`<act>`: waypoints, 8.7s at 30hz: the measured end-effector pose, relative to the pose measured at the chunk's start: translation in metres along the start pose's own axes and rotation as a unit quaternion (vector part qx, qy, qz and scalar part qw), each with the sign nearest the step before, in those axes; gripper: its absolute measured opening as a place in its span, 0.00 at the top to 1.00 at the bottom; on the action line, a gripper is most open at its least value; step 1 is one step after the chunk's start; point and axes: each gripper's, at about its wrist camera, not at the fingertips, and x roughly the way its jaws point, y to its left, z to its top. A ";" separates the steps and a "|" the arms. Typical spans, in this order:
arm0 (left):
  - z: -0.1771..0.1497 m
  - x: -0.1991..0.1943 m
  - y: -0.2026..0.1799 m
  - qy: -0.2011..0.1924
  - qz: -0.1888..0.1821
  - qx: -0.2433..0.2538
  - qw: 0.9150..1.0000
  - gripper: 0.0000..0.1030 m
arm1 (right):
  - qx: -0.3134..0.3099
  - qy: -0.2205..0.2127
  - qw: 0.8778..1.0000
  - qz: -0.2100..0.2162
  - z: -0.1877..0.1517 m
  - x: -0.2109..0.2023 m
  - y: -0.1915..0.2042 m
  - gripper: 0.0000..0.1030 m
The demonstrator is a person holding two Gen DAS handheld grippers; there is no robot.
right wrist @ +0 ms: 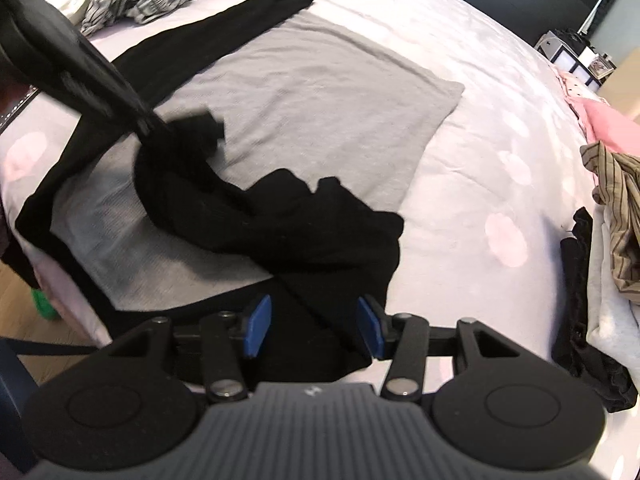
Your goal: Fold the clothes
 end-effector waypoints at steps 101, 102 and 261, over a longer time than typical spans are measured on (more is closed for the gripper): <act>0.011 0.016 0.153 0.129 0.083 0.037 0.987 0.97 | -0.132 -0.153 0.957 0.208 0.188 0.099 0.103 0.79; 0.010 0.016 0.153 0.132 0.081 0.040 0.987 0.97 | -0.138 -0.155 0.955 0.211 0.189 0.101 0.106 0.79; 0.276 0.029 -0.002 -0.074 0.234 0.349 0.905 0.98 | 0.419 0.064 0.890 0.167 0.031 0.107 -0.181 0.96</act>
